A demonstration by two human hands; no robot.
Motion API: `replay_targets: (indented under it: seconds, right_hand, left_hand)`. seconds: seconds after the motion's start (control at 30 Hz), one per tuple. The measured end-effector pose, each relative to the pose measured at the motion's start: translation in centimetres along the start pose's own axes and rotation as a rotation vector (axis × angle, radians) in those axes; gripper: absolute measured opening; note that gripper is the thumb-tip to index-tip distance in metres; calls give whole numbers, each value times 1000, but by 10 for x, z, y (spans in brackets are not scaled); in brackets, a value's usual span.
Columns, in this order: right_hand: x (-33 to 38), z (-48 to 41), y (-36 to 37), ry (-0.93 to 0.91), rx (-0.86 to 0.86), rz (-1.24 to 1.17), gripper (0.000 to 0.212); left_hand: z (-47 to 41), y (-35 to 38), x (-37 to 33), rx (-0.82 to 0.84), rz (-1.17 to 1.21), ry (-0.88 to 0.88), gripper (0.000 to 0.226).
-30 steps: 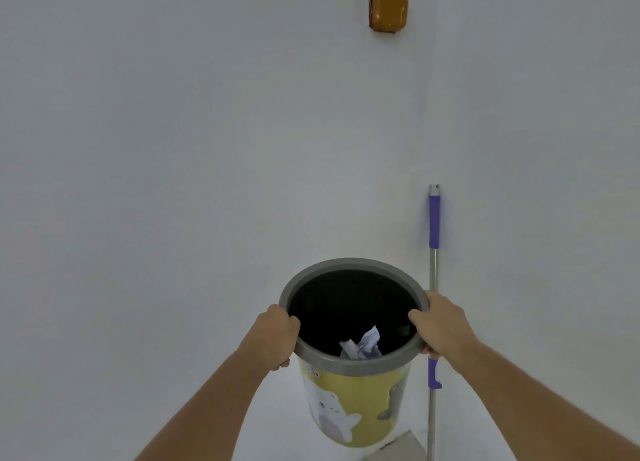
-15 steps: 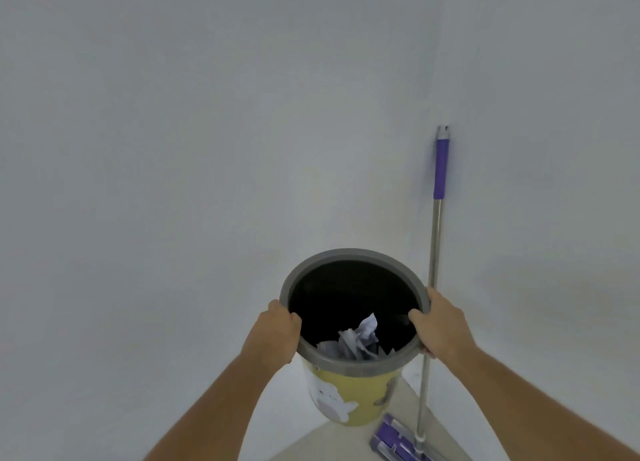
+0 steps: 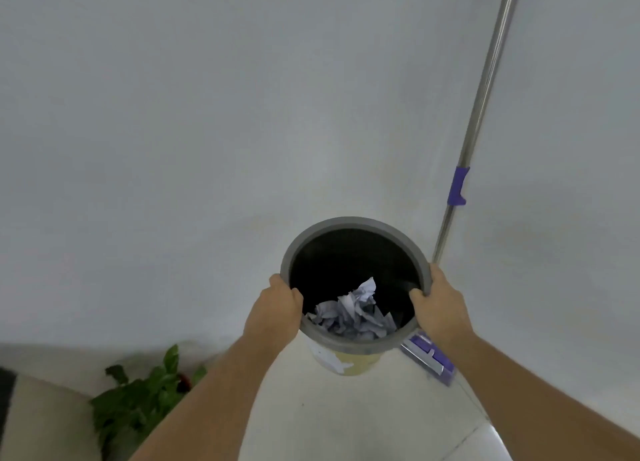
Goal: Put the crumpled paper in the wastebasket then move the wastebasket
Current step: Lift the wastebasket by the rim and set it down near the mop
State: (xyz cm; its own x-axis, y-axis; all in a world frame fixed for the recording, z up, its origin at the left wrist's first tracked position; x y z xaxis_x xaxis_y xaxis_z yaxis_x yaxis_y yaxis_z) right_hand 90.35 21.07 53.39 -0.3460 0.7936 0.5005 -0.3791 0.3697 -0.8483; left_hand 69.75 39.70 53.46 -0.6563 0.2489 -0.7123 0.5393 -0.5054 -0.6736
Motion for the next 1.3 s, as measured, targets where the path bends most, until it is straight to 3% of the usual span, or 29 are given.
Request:
replay_targets:
  seconds: [0.07, 0.3, 0.53, 0.8, 1.3]
  right_hand:
    - [-35, -6, 58, 28, 10, 18, 51]
    - [-137, -34, 236, 79, 24, 65, 40]
    - [-202, -57, 346, 46, 12, 34, 43]
    - [-233, -61, 390, 59, 50, 61, 43]
    - [-234, -62, 390, 43, 66, 59, 47]
  left_hand:
    - [-9, 41, 47, -16, 13, -16, 23]
    - [-41, 178, 196, 18, -54, -13, 21]
    - [-69, 263, 291, 31, 2, -75, 26]
    - [-72, 301, 331, 31, -17, -94, 29]
    - [-71, 311, 338, 30, -75, -142, 32]
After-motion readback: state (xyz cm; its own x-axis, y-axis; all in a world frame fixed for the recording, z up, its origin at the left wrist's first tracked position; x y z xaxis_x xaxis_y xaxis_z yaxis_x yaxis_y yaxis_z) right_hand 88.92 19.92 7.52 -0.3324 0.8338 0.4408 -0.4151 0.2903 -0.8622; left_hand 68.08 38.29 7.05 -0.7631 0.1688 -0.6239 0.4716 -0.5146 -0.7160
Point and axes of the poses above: each hand's wrist, its own z-axis away from the middle knuckle, its own y-axis out of the palm, x = y × z, the point moved 6 cm from there along -z, towards the middle knuckle, and after that the axes turned 14 degrees about z, right-handed, at the moved point
